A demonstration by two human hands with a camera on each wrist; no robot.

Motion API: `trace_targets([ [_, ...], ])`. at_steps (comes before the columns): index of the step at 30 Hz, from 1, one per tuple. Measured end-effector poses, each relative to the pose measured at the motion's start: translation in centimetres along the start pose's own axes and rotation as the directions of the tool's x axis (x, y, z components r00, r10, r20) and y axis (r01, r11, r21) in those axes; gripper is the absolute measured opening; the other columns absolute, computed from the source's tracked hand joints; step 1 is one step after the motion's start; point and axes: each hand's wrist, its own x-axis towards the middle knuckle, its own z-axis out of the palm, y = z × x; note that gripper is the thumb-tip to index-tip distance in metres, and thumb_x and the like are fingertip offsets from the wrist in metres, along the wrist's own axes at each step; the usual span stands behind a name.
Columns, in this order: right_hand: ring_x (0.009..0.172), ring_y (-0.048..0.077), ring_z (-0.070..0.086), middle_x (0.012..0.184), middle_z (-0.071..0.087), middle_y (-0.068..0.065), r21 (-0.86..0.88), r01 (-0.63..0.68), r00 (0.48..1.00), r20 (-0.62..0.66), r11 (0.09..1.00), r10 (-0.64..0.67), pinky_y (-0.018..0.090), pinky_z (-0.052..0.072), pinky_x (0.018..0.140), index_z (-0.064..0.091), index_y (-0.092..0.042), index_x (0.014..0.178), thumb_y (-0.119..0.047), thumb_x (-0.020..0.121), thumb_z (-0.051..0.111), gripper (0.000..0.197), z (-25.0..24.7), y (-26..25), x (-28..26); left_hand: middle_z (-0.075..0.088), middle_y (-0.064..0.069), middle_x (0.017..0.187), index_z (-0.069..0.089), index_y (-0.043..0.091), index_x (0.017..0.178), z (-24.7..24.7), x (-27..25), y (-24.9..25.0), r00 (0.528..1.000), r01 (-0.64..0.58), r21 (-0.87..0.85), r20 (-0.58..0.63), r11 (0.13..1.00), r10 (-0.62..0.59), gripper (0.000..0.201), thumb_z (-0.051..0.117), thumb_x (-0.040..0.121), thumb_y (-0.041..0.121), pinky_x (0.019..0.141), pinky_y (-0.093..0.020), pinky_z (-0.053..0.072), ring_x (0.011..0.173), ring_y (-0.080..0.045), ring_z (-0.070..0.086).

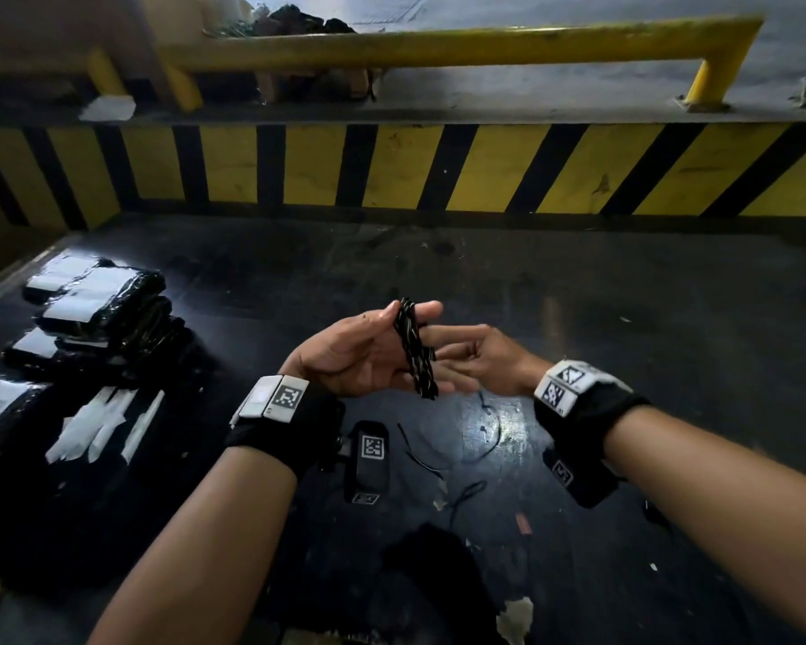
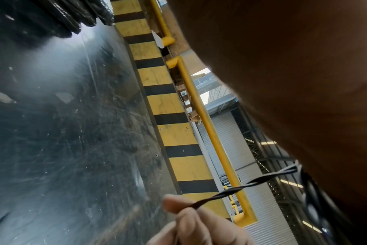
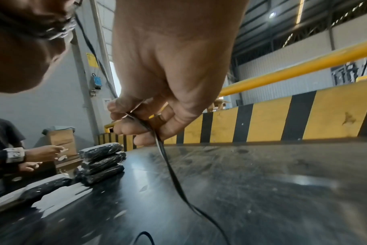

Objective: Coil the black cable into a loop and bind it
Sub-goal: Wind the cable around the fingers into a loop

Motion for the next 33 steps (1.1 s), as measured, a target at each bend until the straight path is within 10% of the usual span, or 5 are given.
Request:
trace_targets([
  [4,0.07,0.03,0.061,0.088,0.076,0.016,0.15,-0.064,0.998,0.037,0.987,0.059,0.032,0.055,0.057,0.076,-0.018,0.113,-0.015,0.095,0.07,0.019,3.6,1.3,-0.8,0.018,-0.024,0.166,0.061,0.028,0.131,-0.8,1.0,0.8,0.999,-0.045,0.015,-0.002,0.999,0.045,0.037,0.05,0.1,0.045,0.108,-0.05,0.043,0.135,-0.057,0.042],
  [17,0.058,-0.009,0.059,0.07,0.073,-0.007,-0.449,0.154,0.987,0.118,0.88,-0.112,0.006,0.036,0.055,0.08,-0.014,0.094,-0.026,0.097,0.066,0.019,2.8,-2.0,-1.4,0.035,-0.022,0.161,0.06,0.034,0.135,-6.6,-1.1,-0.3,0.939,0.022,0.002,-0.344,1.0,-0.02,0.042,0.055,0.096,0.05,0.109,-0.054,0.043,0.13,-0.059,0.048],
  [24,0.078,0.02,0.067,0.09,0.066,-0.002,-0.736,0.166,0.985,0.148,0.657,-0.084,0.037,0.056,0.07,0.075,-0.03,0.103,-0.02,0.095,0.063,0.018,0.4,-7.8,0.1,0.045,-0.031,0.15,0.047,0.009,0.148,-7.4,-1.4,-1.7,0.833,0.119,0.011,-0.545,0.993,-0.094,0.065,0.065,0.095,0.042,0.112,-0.066,0.036,0.142,-0.05,0.038],
  [28,0.075,0.017,0.063,0.091,0.056,-0.002,-0.832,0.157,0.987,0.157,0.533,-0.046,0.033,0.055,0.063,0.075,-0.022,0.105,-0.015,0.098,0.057,0.02,-1.2,-11.6,0.9,0.044,-0.026,0.154,0.051,0.005,0.146,-7.3,-1.3,-2.3,0.822,0.212,-0.019,-0.537,0.977,-0.189,0.052,0.043,0.104,0.035,0.11,-0.063,0.04,0.135,-0.055,0.044],
  [33,0.092,0.02,0.066,0.103,0.06,-0.002,-0.836,0.152,0.988,0.107,0.527,-0.114,0.041,0.059,0.081,0.077,-0.028,0.102,-0.021,0.095,0.062,0.018,-3.5,-14.3,2.7,0.049,-0.02,0.153,0.063,0.013,0.137,-6.2,-1.5,-3.5,0.871,0.282,-0.032,-0.412,0.959,-0.27,0.057,0.073,0.087,0.04,0.102,-0.055,0.05,0.123,-0.059,0.054],
])
